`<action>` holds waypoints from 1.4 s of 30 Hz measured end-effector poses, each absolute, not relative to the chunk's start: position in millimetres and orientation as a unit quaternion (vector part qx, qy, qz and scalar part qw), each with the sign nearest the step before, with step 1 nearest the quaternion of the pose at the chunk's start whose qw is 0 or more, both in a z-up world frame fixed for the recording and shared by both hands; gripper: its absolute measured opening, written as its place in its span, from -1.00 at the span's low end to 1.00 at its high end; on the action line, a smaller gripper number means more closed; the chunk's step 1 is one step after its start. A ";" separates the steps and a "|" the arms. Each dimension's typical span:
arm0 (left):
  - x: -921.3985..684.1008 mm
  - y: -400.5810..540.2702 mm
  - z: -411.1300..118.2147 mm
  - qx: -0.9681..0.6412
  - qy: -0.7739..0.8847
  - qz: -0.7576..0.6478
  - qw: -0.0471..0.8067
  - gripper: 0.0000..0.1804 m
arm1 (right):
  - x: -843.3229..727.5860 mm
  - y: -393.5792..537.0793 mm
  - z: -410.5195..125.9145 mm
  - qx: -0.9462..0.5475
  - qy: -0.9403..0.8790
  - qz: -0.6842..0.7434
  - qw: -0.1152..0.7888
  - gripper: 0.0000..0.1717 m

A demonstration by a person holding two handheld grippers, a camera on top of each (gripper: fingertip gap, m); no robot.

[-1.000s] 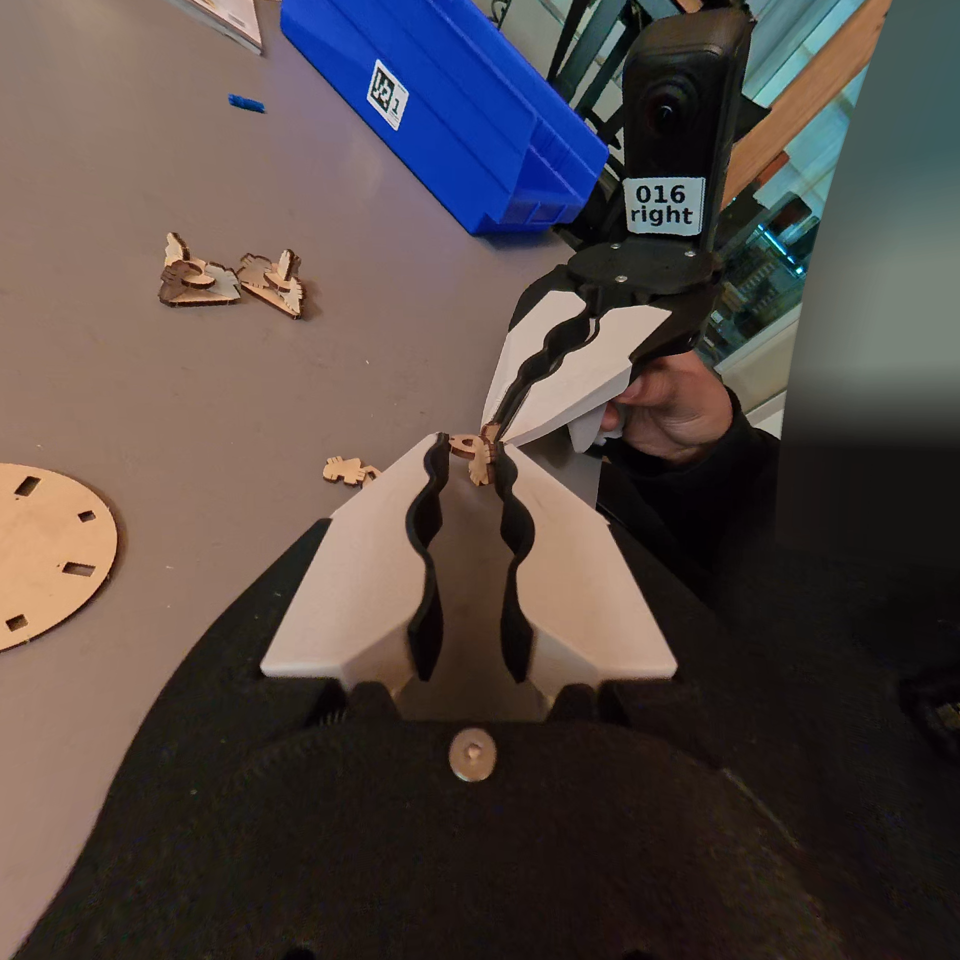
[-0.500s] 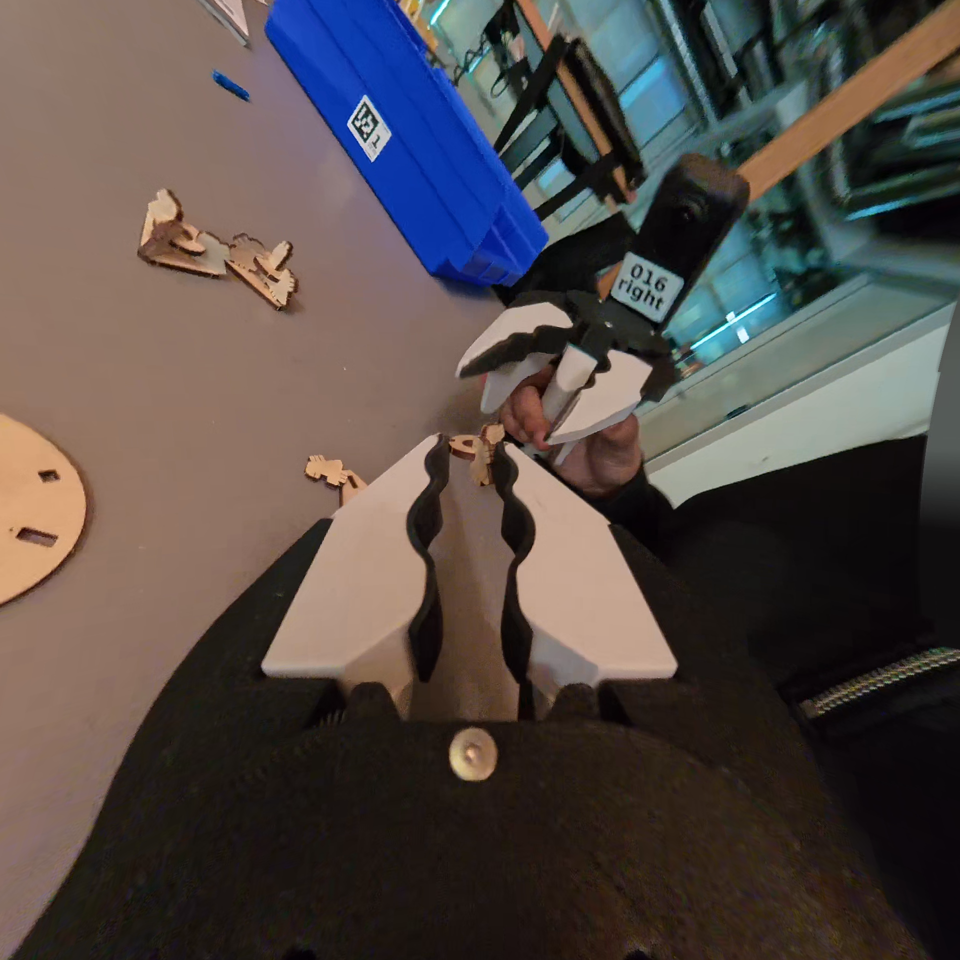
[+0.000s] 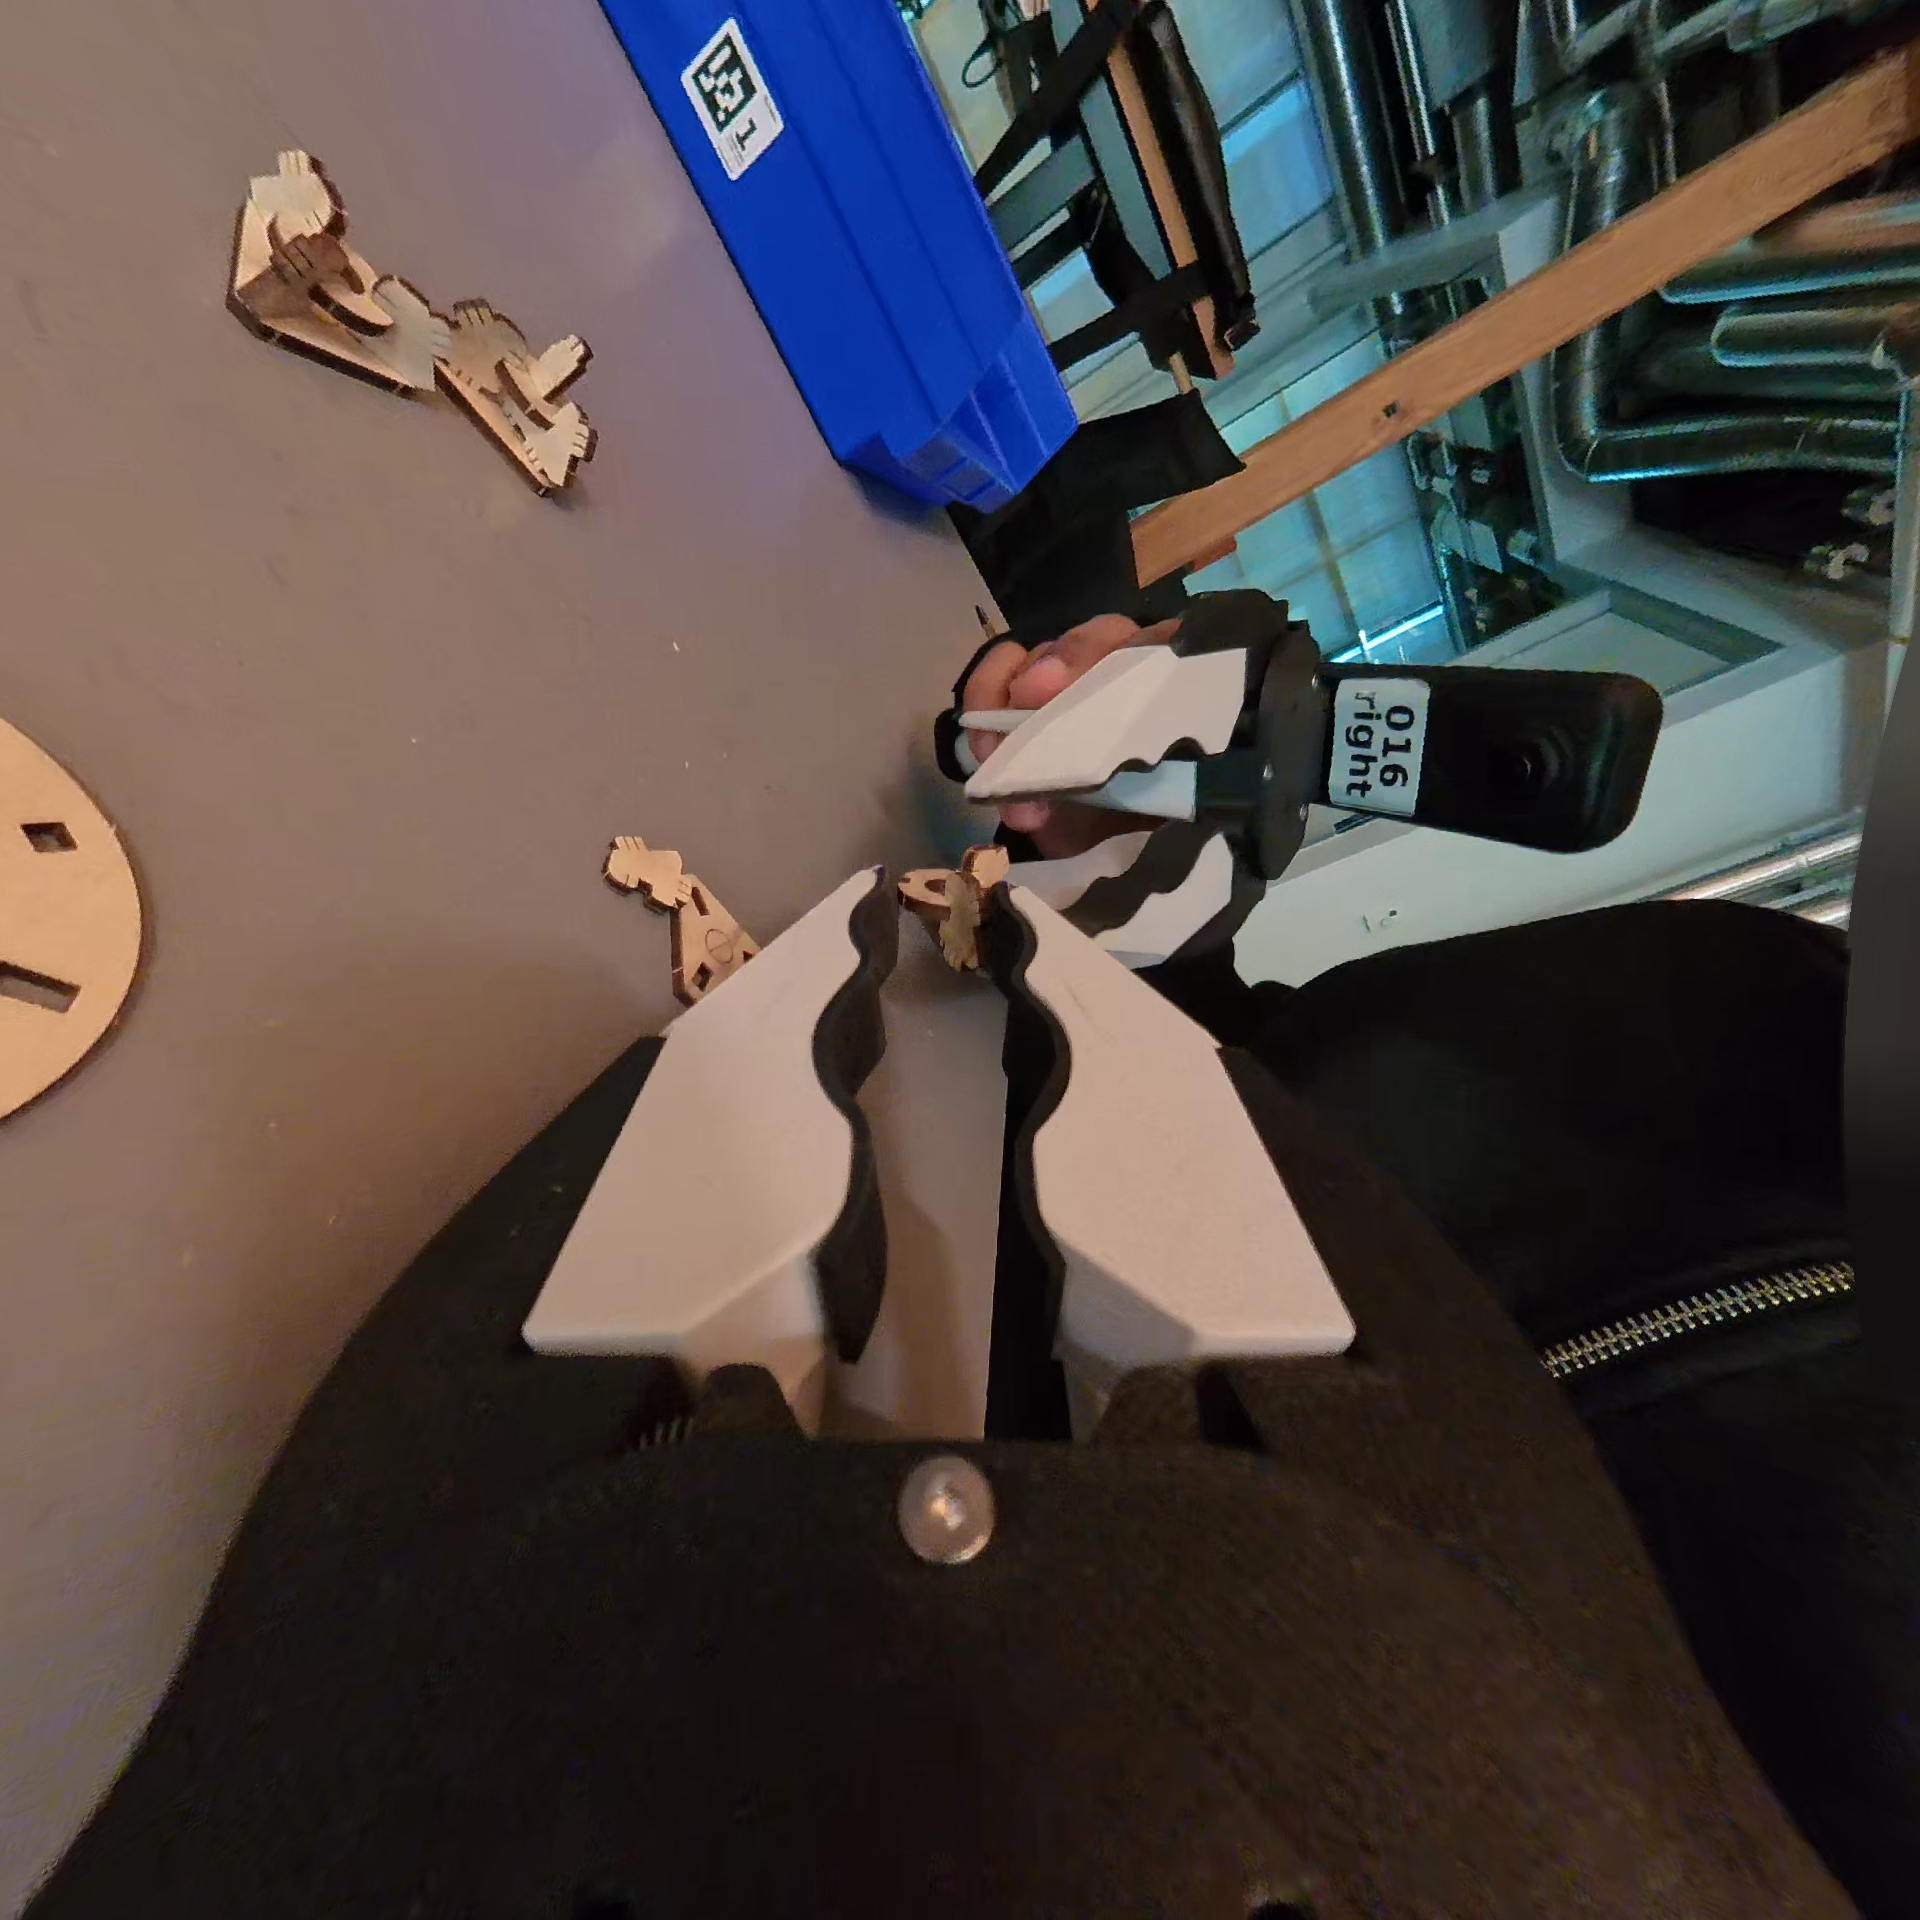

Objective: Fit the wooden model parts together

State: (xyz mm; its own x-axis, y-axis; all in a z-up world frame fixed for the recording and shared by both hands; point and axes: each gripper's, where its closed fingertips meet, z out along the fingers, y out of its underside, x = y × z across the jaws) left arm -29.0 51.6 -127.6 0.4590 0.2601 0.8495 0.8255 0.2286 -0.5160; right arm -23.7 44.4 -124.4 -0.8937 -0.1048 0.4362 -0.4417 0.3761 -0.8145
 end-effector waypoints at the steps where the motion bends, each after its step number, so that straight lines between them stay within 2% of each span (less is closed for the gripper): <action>1: -29.0 51.7 -128.1 -0.579 -0.470 -0.226 0.627 -0.83 | -24.4 44.3 -126.7 0.176 -0.816 0.524 0.165 -0.66; 4: -28.8 52.5 -129.5 -0.582 -0.471 -0.227 0.623 -0.83 | -24.0 43.4 -130.5 0.193 -0.818 0.512 0.177 -0.78; 7: -28.7 53.3 -130.7 -0.584 -0.472 -0.229 0.619 -0.83 | -25.7 43.3 -131.3 0.199 -0.817 0.507 0.192 -0.82; 13: -29.7 52.6 -130.8 -0.578 -0.476 -0.237 0.620 -0.83 | -27.0 41.7 -129.9 0.218 -0.805 0.500 0.234 -0.79; 42: -30.6 50.7 -142.6 -0.597 -0.500 -0.205 0.593 -0.82 | -27.2 37.8 -141.2 0.202 -0.838 0.476 0.177 -0.83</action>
